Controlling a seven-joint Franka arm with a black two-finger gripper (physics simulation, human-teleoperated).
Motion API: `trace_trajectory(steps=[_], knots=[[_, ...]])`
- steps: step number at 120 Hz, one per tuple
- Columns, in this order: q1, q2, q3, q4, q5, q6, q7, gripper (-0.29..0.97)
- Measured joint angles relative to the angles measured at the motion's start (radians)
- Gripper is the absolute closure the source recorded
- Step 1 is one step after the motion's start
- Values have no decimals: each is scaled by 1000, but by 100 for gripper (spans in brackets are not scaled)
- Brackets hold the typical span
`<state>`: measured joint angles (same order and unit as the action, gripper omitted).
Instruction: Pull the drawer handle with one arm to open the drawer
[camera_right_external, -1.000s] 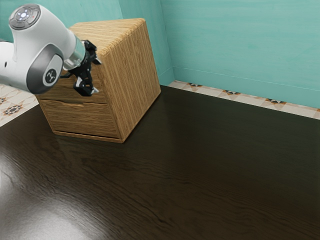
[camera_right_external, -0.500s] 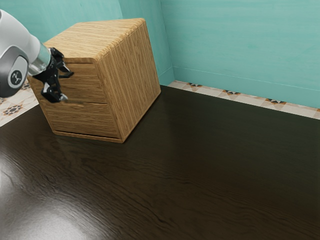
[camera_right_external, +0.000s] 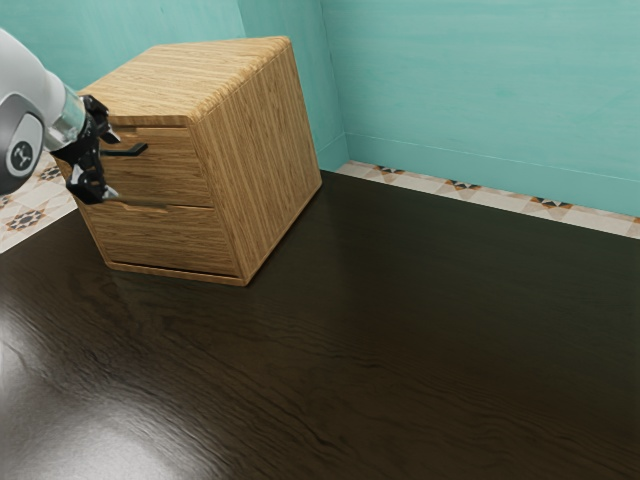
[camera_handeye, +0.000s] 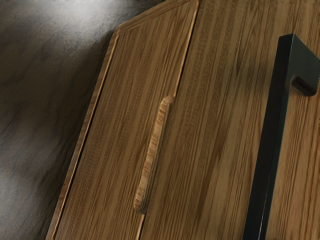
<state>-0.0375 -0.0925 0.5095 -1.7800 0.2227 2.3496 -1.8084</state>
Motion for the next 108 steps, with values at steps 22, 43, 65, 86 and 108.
trace_trajectory(steps=[22,43,65,86,108], knots=[[13,10,0,-1,1,2,3,0],[10,19,0,-8,1,3,3,0],[12,12,4,-2,2,3,6,0],[27,14,4,13,3,3,8,0],[34,15,6,13,4,3,9,0]])
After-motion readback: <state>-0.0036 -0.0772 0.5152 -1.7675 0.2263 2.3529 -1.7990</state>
